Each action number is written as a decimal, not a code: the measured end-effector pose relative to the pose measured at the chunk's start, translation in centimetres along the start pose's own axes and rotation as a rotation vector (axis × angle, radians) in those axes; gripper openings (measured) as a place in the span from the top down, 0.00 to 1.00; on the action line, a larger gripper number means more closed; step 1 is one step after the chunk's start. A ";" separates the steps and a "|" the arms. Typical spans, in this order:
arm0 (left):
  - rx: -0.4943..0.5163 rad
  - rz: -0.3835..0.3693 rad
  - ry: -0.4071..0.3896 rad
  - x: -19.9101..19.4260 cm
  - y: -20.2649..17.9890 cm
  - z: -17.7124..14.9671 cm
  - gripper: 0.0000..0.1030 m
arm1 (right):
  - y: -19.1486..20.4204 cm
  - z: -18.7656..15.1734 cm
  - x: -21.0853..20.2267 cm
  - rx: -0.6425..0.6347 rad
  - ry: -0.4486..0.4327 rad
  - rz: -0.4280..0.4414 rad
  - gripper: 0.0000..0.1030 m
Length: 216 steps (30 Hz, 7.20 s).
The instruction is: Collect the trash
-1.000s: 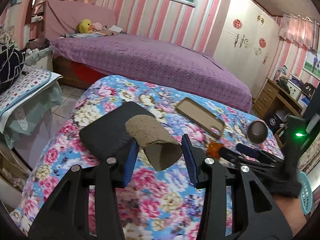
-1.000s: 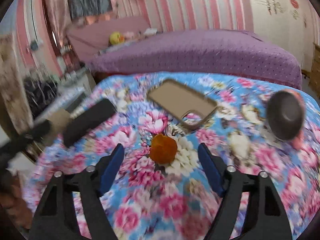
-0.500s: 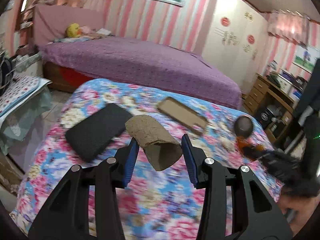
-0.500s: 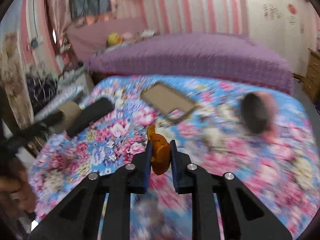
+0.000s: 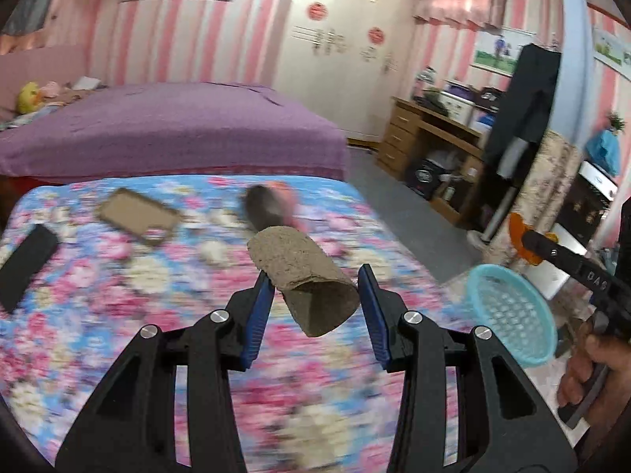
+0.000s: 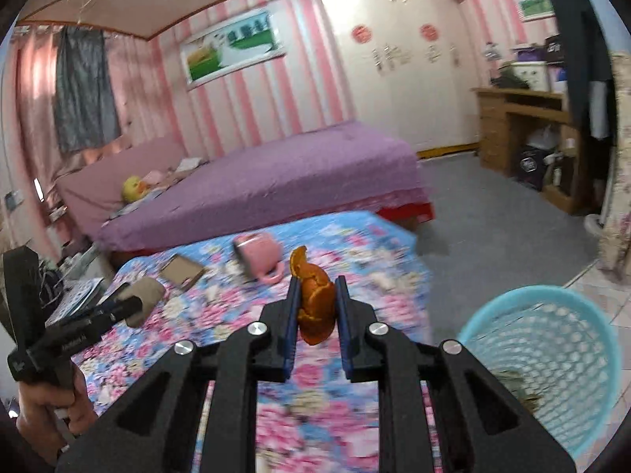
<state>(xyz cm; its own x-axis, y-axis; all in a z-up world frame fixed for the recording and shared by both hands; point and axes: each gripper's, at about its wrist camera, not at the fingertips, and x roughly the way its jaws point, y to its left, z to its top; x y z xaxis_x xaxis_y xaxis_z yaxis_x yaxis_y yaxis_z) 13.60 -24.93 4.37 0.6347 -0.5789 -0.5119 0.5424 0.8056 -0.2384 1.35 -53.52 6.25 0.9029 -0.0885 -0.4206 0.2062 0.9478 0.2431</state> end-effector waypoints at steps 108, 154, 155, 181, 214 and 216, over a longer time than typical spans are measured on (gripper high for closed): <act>0.015 0.555 -0.173 -18.0 12.3 -13.2 0.05 | 14.1 -10.5 -2.1 -0.336 -0.077 0.008 0.04; 0.011 0.556 -0.149 -17.5 12.2 -13.4 0.05 | 14.1 -10.3 -2.7 -0.328 -0.089 0.021 0.04; 0.010 0.556 -0.149 -17.5 12.2 -13.3 0.05 | 14.1 -10.3 -2.7 -0.328 -0.089 0.021 0.04; 0.009 0.555 -0.149 -17.5 12.2 -13.4 0.05 | 14.1 -10.3 -2.7 -0.328 -0.089 0.022 0.04; 0.007 0.554 -0.143 -17.2 12.1 -13.5 0.05 | 14.1 -10.3 -2.7 -0.327 -0.087 0.021 0.04; 0.009 0.555 -0.142 -17.2 12.1 -13.5 0.05 | 14.1 -10.3 -2.7 -0.327 -0.088 0.021 0.04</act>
<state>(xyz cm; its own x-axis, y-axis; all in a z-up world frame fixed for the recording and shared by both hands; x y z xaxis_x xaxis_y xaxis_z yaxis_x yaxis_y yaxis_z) 1.87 -3.49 -0.83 0.8932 -0.0816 -0.4421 0.1111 0.9929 0.0413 -2.06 -36.82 1.80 0.9378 -0.0804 -0.3376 0.0679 0.9965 -0.0487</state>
